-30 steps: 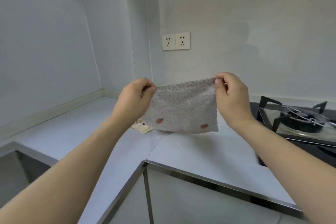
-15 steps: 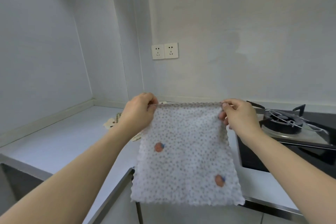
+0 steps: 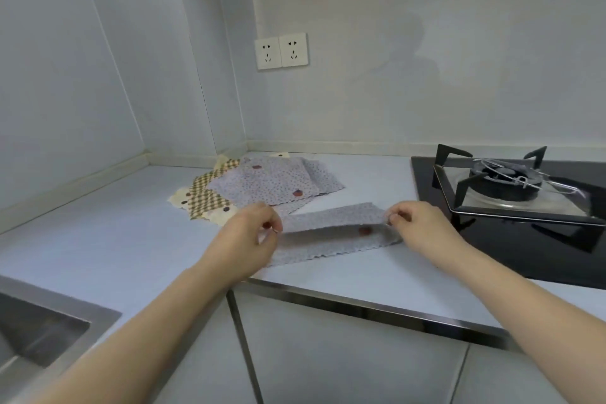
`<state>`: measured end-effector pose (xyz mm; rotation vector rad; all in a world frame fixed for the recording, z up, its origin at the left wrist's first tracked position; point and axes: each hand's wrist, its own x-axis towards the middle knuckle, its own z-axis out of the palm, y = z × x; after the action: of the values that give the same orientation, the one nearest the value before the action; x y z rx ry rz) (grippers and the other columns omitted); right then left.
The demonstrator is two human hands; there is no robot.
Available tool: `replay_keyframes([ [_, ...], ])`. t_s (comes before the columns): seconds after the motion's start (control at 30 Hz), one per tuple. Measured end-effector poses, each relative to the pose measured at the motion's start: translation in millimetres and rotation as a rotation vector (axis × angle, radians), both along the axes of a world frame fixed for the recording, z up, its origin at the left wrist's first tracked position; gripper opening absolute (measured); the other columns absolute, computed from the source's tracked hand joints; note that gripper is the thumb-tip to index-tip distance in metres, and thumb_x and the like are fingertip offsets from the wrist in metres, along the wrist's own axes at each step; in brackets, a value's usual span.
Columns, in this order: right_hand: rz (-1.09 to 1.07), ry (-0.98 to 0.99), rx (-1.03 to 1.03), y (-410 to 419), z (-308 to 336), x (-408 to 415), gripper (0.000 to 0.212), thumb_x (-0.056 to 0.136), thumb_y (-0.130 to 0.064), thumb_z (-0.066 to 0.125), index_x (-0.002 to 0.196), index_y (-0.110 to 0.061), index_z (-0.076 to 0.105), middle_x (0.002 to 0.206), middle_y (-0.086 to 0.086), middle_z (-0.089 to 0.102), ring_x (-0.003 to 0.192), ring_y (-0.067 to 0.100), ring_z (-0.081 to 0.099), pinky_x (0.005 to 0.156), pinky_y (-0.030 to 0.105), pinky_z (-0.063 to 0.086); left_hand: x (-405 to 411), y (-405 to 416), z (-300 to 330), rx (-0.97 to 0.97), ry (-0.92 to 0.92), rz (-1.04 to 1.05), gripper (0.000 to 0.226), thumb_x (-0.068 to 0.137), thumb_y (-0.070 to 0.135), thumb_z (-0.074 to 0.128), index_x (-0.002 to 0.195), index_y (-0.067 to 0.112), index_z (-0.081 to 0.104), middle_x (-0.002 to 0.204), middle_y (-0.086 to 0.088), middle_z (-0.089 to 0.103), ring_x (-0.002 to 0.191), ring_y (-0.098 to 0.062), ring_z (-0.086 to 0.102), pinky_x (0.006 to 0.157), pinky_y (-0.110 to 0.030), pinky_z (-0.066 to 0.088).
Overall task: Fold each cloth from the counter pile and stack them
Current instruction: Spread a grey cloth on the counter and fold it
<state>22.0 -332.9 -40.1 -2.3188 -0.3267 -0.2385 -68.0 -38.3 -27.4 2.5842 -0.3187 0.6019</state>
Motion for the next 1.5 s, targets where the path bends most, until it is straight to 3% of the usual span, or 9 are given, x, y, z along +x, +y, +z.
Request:
replay_keyframes([
  [0.13,0.047,-0.135,-0.320,-5,-25,-15,0.024,0.097,-0.017,0.046,0.103,-0.019,0.069,0.109,-0.005,0.064,0.101,0.017,0.057,0.089,0.034,0.045,-15,0,-45,0.094,0.031,-0.045,0.020,0.083,0.019,0.047,0.087,0.037,0.053,0.090,0.016,0.053,0.084,-0.005,0.046,0.074,-0.027,0.042],
  [0.33,0.023,-0.191,-0.371,-2,-25,-15,0.025,0.096,-0.019,0.045,0.108,-0.023,0.067,0.113,-0.007,0.061,0.104,0.015,0.054,0.092,0.033,0.044,-7,-2,-44,0.139,0.026,-0.041,0.014,0.087,0.047,0.047,0.096,0.039,0.055,0.095,0.021,0.049,0.090,-0.004,0.043,0.080,-0.027,0.040],
  [0.6,0.020,-0.129,-0.465,3,-22,-11,0.037,0.089,-0.026,0.045,0.124,-0.033,0.056,0.126,-0.014,0.052,0.115,0.012,0.046,0.098,0.032,0.037,14,-3,-40,0.248,-0.019,-0.042,0.016,0.100,0.027,0.047,0.097,0.021,0.062,0.095,0.006,0.054,0.089,-0.015,0.048,0.080,-0.028,0.042],
  [0.8,0.055,-0.140,-0.416,0,-21,-14,0.021,0.092,-0.042,0.052,0.109,-0.038,0.062,0.111,-0.020,0.049,0.107,0.009,0.049,0.087,0.030,0.037,13,-6,-28,-0.420,0.139,0.098,0.019,0.102,0.016,0.042,0.085,0.015,0.051,0.074,-0.001,0.050,0.067,-0.013,0.044,0.056,-0.015,0.035],
  [0.9,0.097,-0.150,-0.367,0,-20,-16,0.019,0.090,-0.039,0.057,0.108,-0.039,0.063,0.111,-0.022,0.049,0.104,0.008,0.051,0.083,0.028,0.037,8,-3,-28,-0.444,0.135,0.059,0.019,0.102,0.013,0.042,0.086,0.017,0.051,0.075,-0.004,0.050,0.068,-0.013,0.043,0.054,-0.015,0.034],
  [1.0,0.157,-0.124,-0.398,0,-20,-19,0.046,0.086,-0.039,0.055,0.131,-0.041,0.047,0.133,-0.022,0.046,0.120,0.008,0.046,0.096,0.030,0.036,6,-1,-32,-0.431,0.180,0.042,0.016,0.103,0.016,0.041,0.092,0.016,0.054,0.077,-0.005,0.052,0.067,-0.013,0.044,0.056,-0.020,0.035],
  [1.13,0.251,-0.064,-0.400,6,-15,-23,0.066,0.076,-0.063,0.046,0.138,-0.043,0.039,0.142,-0.022,0.039,0.132,0.007,0.032,0.109,0.033,0.026,5,-2,-32,-0.431,0.199,0.029,0.016,0.103,0.018,0.041,0.094,0.017,0.054,0.075,-0.003,0.051,0.065,-0.011,0.043,0.055,-0.020,0.035],
  [1.23,0.286,-0.040,-0.429,23,-19,-26,0.051,0.083,-0.060,0.057,0.131,-0.042,0.048,0.135,-0.021,0.042,0.129,0.006,0.030,0.108,0.031,0.021,4,-1,-26,-0.573,0.251,-0.016,0.006,0.098,0.019,0.051,0.096,0.016,0.056,0.078,-0.004,0.053,0.069,-0.012,0.045,0.060,-0.022,0.037],
  [1.5,0.228,-0.105,-0.180,23,-22,-26,0.016,0.088,-0.035,0.065,0.096,-0.022,0.069,0.093,-0.010,0.062,0.091,0.014,0.055,0.082,0.033,0.045,4,9,-17,-0.779,0.260,-0.046,0.029,0.069,0.014,0.060,0.098,0.014,0.053,0.076,-0.001,0.055,0.063,-0.018,0.046,0.053,-0.025,0.038],
])
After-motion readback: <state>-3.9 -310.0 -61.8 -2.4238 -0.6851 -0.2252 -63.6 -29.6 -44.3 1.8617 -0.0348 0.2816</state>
